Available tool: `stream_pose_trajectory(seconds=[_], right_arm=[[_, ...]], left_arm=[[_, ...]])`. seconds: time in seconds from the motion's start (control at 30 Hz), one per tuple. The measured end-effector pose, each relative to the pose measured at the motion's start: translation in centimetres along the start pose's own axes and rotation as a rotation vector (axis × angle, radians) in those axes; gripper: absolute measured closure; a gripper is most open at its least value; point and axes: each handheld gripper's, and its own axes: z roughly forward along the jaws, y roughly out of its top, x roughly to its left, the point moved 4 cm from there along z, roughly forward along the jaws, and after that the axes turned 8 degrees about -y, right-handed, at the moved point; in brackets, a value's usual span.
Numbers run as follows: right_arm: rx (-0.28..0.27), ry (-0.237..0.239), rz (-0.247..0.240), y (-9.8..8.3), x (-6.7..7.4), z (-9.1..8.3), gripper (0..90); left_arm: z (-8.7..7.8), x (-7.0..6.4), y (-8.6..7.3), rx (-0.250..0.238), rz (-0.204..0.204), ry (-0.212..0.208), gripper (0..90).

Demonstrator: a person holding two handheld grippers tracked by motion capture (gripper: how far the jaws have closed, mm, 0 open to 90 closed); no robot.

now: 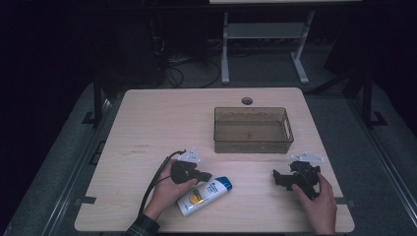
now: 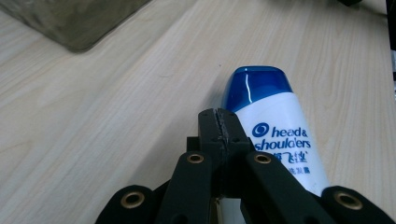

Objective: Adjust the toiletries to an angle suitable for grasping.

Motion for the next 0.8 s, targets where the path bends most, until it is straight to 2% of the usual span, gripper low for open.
stream_pose_trajectory(seconds=[0.4,0.6,0.7,0.8], right_arm=[[0.0,0.0,0.0,0.0,0.0,0.0,0.0],[0.0,0.0,0.0,0.0,0.0,0.0,0.0],[0.0,0.0,0.0,0.0,0.0,0.0,0.0],[0.0,0.0,0.0,0.0,0.0,0.0,0.0]], left_arm=[[1.0,-1.3,0.5,0.013,0.028,-0.036,90.0],[0.3,-1.7,1.0,-0.002,0.039,-0.032,87.8],[-0.3,-1.9,1.3,-0.021,0.037,-0.032,81.4],[-0.8,-2.3,1.6,-0.002,0.037,-0.032,68.3]])
